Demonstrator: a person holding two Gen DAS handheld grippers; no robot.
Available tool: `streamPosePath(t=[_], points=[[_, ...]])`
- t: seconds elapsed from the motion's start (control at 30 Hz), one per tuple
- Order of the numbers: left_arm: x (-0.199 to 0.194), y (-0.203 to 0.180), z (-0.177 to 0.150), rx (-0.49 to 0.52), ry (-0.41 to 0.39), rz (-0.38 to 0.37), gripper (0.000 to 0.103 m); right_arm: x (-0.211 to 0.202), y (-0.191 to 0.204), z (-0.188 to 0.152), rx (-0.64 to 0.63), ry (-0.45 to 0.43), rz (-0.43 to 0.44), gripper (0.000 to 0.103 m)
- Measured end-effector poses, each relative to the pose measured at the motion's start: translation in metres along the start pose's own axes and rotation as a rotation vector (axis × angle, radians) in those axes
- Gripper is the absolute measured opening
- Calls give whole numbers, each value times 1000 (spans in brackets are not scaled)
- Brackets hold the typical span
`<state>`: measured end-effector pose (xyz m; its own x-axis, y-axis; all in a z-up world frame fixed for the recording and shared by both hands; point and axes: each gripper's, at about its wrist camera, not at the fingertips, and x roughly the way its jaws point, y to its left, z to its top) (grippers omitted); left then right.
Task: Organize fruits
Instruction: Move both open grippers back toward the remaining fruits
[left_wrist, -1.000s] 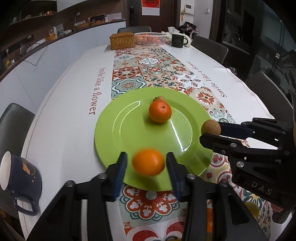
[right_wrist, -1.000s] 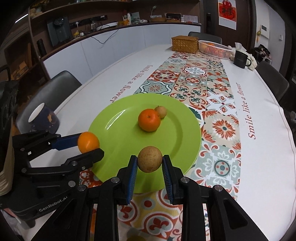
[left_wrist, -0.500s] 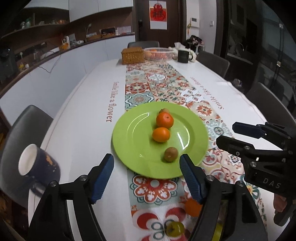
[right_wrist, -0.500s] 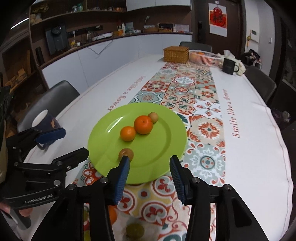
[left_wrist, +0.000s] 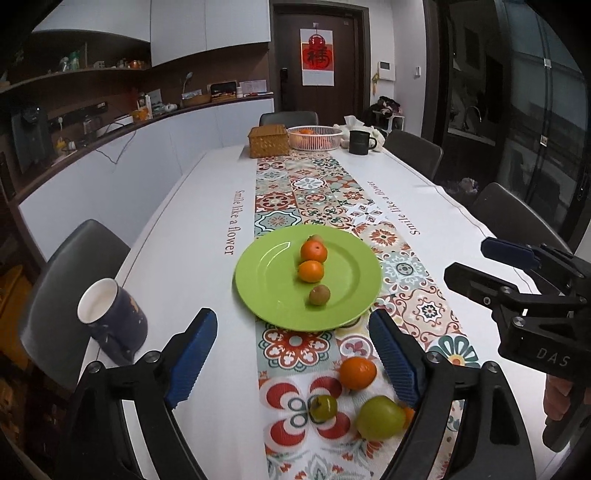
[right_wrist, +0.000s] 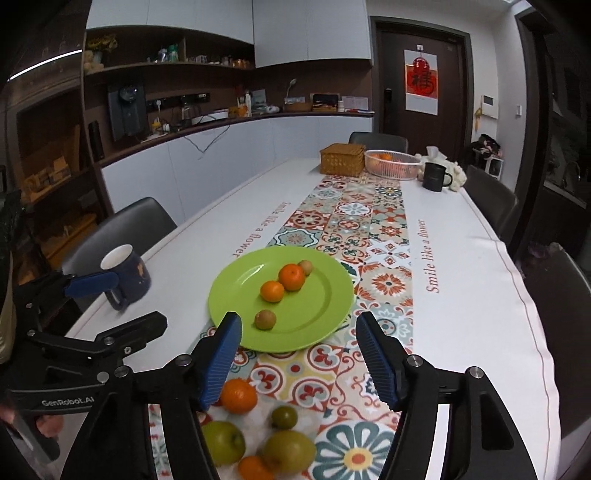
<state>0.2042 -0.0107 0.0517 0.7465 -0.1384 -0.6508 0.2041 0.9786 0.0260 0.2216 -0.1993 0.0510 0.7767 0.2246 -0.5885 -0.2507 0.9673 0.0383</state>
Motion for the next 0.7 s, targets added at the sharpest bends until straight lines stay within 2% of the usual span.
streamPosePath(t=[0.4, 0.7], points=[[-26, -5, -32, 79, 0, 16, 85, -23, -2, -30, 104, 59, -50, 68], [-9, -1, -62, 135, 79, 1, 85, -17, 8, -63, 117, 156, -87, 68]])
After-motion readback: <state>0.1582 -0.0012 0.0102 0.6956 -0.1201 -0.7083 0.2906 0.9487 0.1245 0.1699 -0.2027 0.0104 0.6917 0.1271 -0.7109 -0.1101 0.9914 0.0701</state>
